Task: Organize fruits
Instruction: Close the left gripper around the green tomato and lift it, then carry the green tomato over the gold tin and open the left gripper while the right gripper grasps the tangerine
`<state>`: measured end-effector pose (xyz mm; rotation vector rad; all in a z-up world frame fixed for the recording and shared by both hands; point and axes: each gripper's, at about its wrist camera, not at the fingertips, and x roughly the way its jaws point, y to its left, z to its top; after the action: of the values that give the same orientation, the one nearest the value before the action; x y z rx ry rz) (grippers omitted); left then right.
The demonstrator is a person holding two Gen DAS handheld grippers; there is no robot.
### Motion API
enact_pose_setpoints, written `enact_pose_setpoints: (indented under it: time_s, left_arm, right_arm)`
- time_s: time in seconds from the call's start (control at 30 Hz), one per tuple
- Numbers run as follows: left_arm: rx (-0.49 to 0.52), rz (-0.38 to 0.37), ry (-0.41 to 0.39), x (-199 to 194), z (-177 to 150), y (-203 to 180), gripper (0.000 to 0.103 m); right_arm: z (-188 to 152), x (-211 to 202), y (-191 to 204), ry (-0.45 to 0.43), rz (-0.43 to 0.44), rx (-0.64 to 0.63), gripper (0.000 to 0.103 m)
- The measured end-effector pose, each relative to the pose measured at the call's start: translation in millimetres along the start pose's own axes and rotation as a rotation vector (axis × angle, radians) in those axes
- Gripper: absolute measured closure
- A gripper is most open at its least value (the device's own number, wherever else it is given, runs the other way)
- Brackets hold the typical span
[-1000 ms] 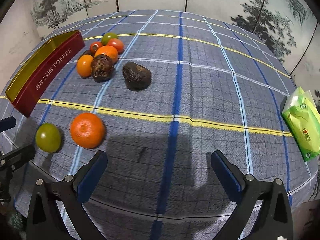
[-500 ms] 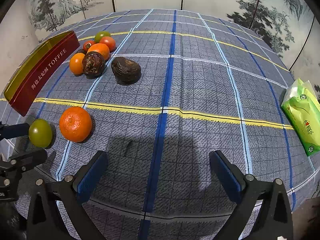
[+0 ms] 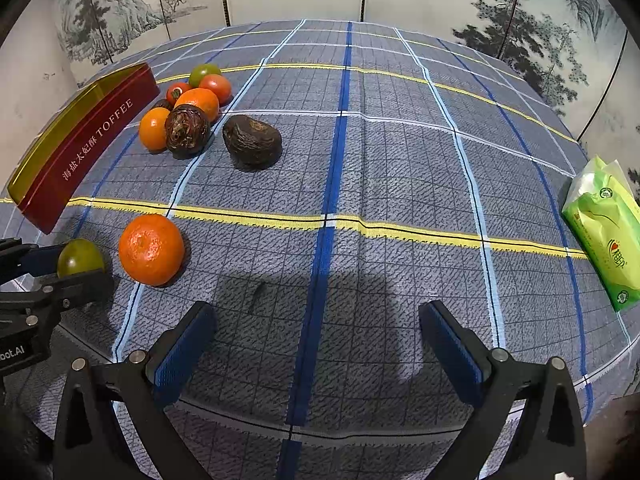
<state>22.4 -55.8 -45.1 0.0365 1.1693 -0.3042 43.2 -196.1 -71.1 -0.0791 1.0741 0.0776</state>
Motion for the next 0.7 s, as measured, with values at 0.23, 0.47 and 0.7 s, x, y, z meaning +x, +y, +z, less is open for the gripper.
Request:
enact_pose_setpoints:
  time_s: [0.23, 0.47, 0.7]
  left_arm:
    - [0.015, -0.001, -0.007, -1, -3, -2, 0.061]
    - [0.017, -0.027, -0.005, -3, -4, 0, 0.066]
    - [0.02, -0.105, 0.008, -9, -8, 9, 0.067]
  right_arm:
    - [0, 0, 0, 0.0, 0.0, -0.001, 0.001]
    - [0, 0, 1, -0.001, 0.0, -0.001, 0.001]
    - [0, -1, 1, -0.004, 0.001, 0.0, 0.001]
